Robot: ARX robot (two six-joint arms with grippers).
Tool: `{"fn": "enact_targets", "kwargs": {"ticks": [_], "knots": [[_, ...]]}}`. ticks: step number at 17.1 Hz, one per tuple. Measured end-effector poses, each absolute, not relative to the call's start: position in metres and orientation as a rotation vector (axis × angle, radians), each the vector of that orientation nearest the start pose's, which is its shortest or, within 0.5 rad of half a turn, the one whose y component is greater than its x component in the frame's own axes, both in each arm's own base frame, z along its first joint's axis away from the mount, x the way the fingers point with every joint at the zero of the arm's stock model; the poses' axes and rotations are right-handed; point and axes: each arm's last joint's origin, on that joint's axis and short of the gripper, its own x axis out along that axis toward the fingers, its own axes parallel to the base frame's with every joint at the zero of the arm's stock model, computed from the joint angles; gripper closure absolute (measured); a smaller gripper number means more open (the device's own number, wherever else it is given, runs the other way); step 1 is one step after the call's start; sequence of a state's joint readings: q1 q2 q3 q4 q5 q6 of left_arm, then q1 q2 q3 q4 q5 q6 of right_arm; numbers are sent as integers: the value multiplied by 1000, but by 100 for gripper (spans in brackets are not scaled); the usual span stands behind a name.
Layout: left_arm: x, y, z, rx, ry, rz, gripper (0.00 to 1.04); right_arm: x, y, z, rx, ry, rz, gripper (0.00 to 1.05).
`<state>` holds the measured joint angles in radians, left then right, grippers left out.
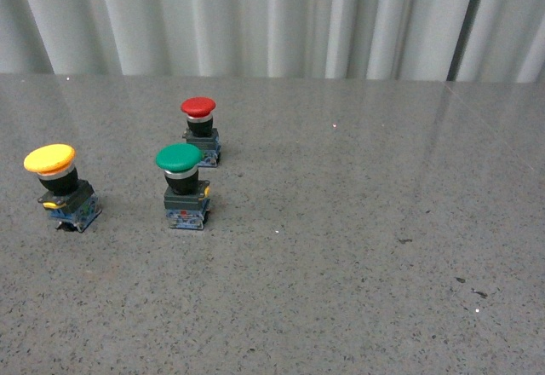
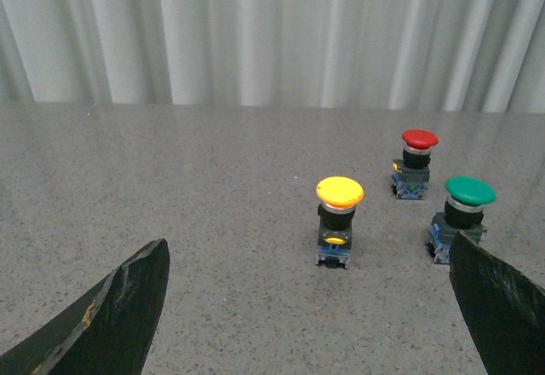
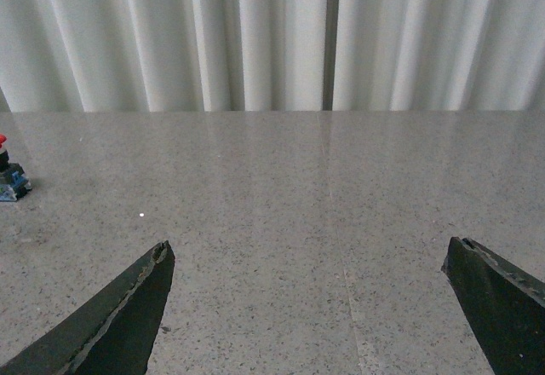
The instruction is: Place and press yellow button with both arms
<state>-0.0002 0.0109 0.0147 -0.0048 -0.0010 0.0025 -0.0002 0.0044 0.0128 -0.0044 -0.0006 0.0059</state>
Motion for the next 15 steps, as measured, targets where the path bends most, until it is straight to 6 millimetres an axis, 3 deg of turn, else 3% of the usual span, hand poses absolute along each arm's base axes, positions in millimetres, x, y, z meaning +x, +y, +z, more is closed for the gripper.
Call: {"fn": "enact_targets", "kwargs": {"ticks": [15], "knots": [[97, 0, 167, 2, 1, 1, 7, 97, 0, 167, 6, -4, 0, 6]]}}
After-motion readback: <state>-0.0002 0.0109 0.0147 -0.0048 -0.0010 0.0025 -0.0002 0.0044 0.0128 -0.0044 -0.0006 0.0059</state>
